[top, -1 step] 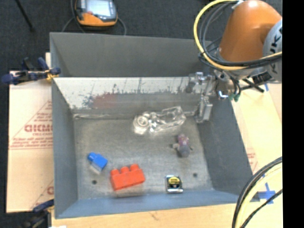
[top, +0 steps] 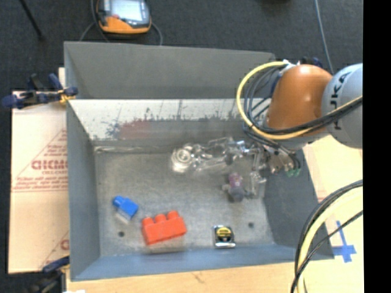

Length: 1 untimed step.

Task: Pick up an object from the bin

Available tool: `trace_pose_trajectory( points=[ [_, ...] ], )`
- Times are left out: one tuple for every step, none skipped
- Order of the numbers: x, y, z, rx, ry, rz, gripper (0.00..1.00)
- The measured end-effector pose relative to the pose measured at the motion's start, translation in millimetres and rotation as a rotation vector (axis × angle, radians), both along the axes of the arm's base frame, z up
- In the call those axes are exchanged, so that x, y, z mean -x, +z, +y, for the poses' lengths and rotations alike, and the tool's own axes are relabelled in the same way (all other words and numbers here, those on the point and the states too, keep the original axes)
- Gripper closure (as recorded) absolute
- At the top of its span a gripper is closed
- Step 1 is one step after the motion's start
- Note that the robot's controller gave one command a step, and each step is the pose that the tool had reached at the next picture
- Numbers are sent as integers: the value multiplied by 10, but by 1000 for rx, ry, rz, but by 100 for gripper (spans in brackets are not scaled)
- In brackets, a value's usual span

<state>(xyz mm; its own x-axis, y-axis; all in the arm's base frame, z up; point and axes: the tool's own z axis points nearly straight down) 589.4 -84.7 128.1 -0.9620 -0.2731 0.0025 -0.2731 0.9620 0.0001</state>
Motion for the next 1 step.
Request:
trace_pose_trajectory(
  points=[
    [107, -578, -239, 1, 396, -6, 0]
  ],
)
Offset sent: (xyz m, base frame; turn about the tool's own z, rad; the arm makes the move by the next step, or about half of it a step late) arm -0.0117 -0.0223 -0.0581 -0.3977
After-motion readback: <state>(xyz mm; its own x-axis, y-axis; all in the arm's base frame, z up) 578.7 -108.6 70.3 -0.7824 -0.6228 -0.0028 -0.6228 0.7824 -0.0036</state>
